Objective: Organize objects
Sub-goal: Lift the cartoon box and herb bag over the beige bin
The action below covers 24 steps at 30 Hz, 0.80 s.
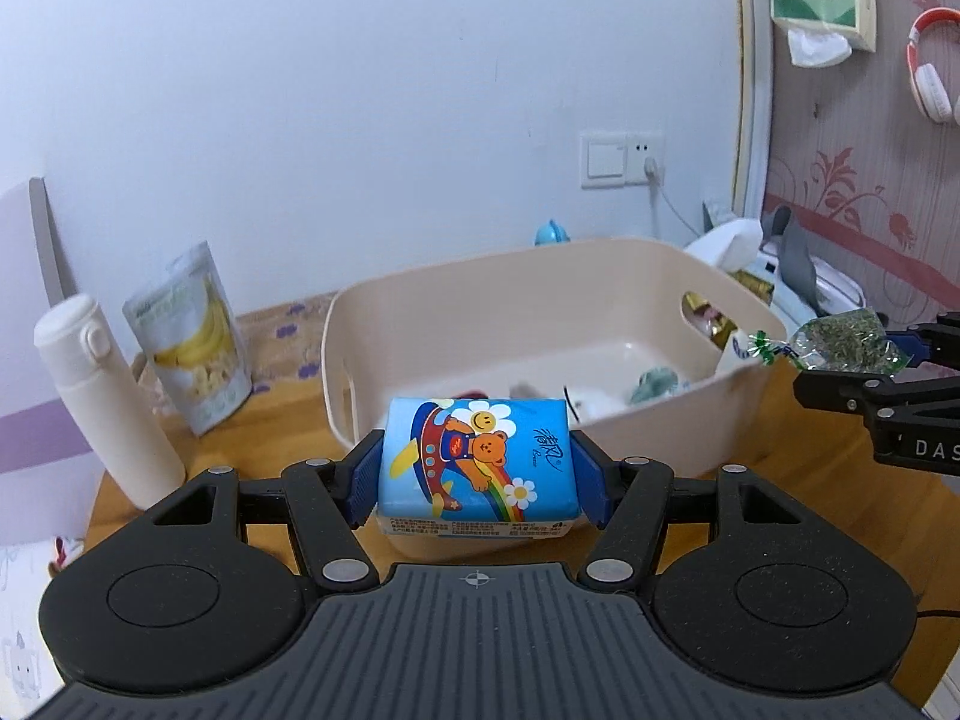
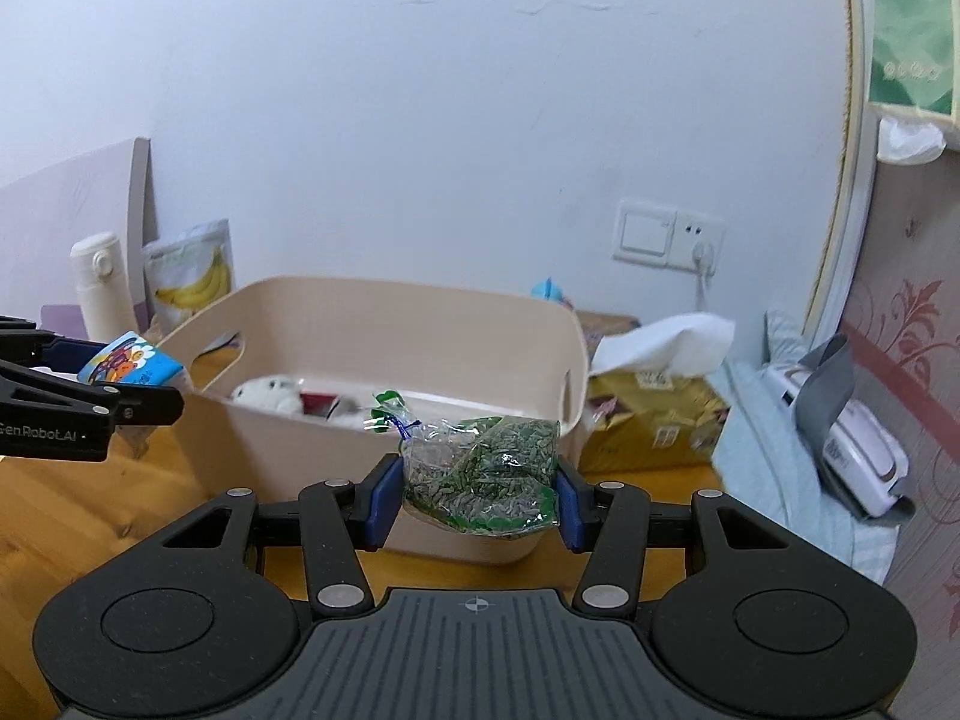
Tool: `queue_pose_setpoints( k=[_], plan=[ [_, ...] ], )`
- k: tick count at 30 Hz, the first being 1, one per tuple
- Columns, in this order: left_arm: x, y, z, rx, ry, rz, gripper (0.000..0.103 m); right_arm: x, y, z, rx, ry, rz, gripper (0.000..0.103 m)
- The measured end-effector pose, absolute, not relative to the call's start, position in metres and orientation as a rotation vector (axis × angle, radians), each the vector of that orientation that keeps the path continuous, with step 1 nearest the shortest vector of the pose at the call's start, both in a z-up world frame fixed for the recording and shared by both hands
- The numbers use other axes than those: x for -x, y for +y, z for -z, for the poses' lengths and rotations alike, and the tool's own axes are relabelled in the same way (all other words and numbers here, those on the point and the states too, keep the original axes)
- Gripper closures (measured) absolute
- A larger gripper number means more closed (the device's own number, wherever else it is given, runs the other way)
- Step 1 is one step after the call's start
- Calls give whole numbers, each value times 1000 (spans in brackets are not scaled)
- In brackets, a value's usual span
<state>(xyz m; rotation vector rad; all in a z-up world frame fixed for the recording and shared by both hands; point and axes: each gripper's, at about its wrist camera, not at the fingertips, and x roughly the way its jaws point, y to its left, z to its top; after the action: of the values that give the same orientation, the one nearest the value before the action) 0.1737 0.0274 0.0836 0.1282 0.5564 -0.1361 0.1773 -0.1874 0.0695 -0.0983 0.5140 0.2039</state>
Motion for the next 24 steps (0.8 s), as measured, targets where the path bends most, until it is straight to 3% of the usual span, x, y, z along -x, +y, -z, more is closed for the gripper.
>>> queue_pose_setpoints(
  k=[24],
  plan=[
    [-248, 15, -91, -160, 534, 130, 39, -241, -176, -80, 113, 476, -210, 55]
  ],
)
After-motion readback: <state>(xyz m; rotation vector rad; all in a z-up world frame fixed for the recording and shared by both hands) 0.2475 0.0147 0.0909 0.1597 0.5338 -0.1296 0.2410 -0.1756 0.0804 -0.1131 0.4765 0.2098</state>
